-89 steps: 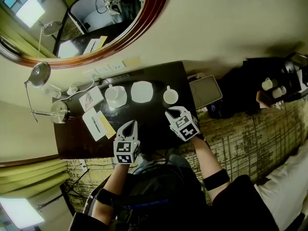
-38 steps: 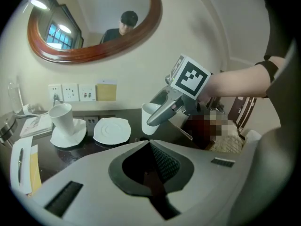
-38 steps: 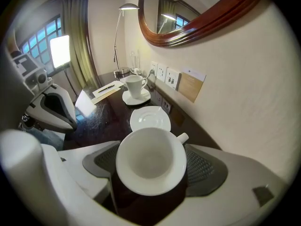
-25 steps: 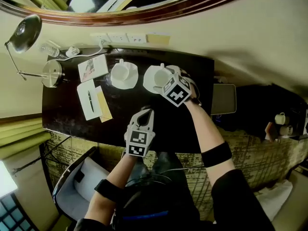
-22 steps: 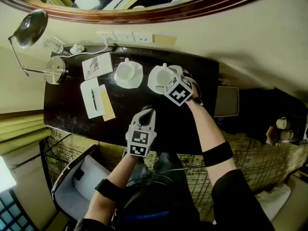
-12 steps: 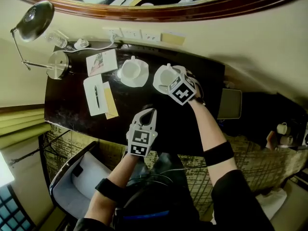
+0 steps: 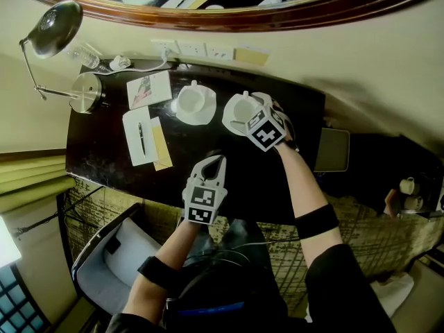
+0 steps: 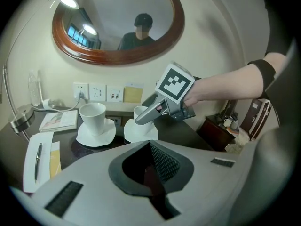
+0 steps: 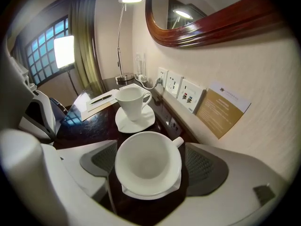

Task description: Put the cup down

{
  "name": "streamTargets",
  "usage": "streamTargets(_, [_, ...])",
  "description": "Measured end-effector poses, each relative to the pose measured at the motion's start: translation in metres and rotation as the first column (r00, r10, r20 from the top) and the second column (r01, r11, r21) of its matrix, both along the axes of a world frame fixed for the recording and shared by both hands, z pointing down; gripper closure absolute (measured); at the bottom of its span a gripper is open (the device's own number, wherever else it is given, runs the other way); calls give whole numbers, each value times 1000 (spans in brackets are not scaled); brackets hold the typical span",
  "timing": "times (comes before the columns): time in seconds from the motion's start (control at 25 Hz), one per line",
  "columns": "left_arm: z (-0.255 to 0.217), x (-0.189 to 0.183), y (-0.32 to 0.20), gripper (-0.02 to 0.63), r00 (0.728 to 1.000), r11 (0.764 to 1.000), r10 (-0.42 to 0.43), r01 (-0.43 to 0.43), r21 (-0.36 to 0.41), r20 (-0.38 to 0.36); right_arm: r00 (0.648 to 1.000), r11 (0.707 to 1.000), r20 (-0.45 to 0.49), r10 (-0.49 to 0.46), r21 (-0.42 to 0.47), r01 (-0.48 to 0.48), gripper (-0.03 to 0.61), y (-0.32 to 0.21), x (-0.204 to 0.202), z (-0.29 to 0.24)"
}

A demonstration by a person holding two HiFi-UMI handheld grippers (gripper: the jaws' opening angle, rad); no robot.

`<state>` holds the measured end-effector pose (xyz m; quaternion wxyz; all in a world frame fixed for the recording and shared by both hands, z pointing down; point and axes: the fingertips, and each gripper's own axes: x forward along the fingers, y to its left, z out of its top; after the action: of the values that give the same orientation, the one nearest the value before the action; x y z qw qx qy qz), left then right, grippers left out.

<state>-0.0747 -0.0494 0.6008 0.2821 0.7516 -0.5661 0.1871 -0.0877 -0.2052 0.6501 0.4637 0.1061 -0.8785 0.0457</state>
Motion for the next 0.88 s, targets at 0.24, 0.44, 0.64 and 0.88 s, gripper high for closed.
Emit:
streamTargets(0.24, [-13, -5, 8, 611, 1000, 1000, -13, 13, 7, 12, 999, 999, 48, 24, 25, -26, 97, 5, 0, -33])
streamTargets(0.44, [-35, -16, 16, 611, 999, 999, -24, 23, 36, 33, 987, 994, 129, 99, 35, -104, 171, 14, 8, -83])
streamTargets(0.64, [-54, -35, 30, 611, 998, 999, -20, 17, 46, 61, 956, 972, 197, 217, 51, -231, 387, 38, 27, -120])
streamTargets(0.88, [-74, -65, 41, 611, 997, 997, -35, 30, 66, 63, 904, 922, 229, 360, 63, -383, 528, 76, 58, -133])
